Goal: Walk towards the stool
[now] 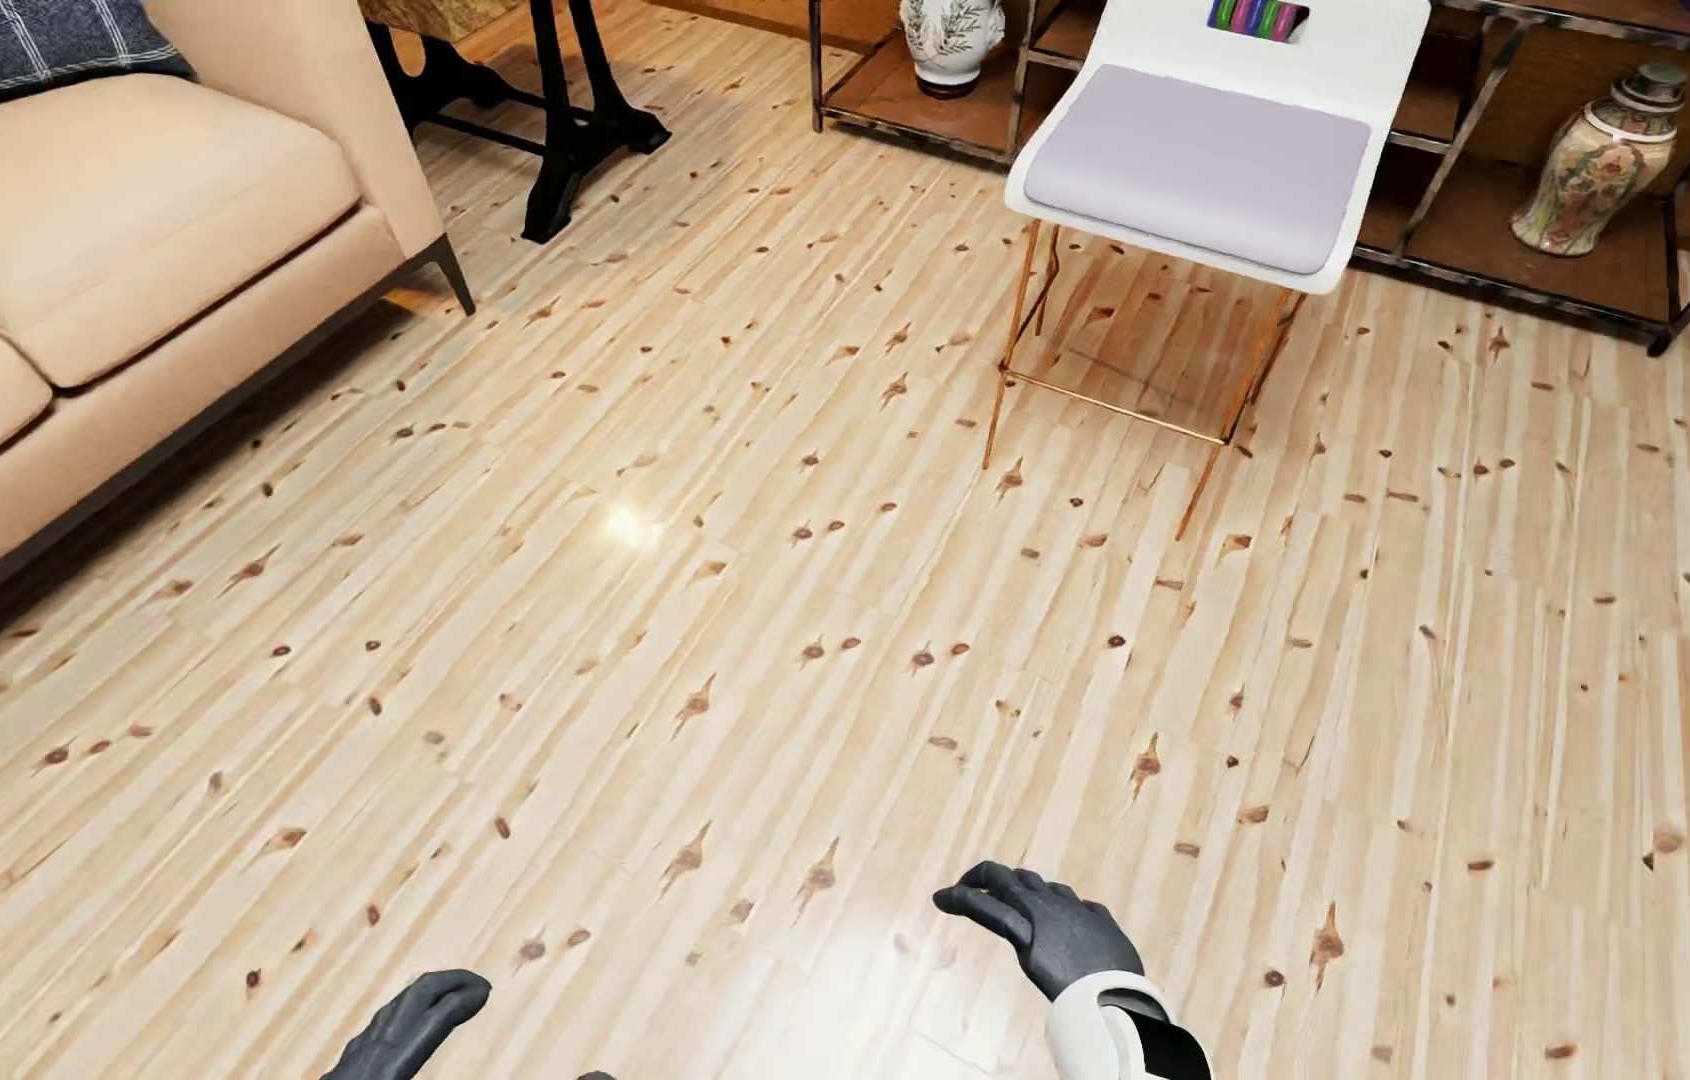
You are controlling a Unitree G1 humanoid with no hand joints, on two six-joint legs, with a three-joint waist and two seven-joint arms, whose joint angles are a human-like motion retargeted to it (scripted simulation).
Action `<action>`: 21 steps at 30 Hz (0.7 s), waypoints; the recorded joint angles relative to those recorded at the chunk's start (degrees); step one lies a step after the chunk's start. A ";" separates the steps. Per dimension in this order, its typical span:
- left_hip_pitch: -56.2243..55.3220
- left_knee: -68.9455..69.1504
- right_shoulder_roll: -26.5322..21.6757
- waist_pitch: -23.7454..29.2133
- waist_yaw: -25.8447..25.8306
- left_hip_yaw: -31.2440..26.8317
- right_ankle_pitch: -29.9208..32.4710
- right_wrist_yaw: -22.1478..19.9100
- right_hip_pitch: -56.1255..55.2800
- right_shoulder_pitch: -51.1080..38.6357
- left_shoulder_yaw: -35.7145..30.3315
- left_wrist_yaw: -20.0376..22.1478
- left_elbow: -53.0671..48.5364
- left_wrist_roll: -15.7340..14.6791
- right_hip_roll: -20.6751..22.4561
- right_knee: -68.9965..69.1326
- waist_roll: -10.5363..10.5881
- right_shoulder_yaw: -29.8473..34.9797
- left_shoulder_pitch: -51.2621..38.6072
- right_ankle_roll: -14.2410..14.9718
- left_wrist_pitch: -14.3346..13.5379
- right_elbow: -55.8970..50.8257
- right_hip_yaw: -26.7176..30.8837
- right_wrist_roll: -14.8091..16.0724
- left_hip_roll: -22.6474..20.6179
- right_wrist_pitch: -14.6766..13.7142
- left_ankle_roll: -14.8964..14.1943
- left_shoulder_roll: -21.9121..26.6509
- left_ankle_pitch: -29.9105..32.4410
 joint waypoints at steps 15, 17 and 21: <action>18.61 -3.87 -5.49 0.18 -4.32 34.85 5.27 -1.31 -21.32 7.14 -2.88 -1.21 33.63 -7.75 -22.09 25.41 -3.88 -1.65 -17.61 3.35 14.82 29.33 -24.08 17.50 -10.09 12.55 8.95 4.80 -19.35; 21.12 -5.33 -5.38 -0.49 -4.61 37.95 8.69 0.97 -16.41 8.24 -1.88 -0.74 34.47 -7.14 -18.05 11.01 -3.96 -0.70 -17.25 -2.55 15.08 28.39 -34.05 16.72 -10.35 12.18 8.79 4.16 -20.24; 22.91 -0.60 -3.69 -1.13 -4.98 39.50 4.87 -0.51 -7.76 7.90 -0.44 -2.21 33.18 -6.33 -13.88 -1.12 -3.06 -1.53 -15.47 -3.84 13.79 26.85 -37.30 15.09 -8.35 12.48 7.37 3.61 -22.32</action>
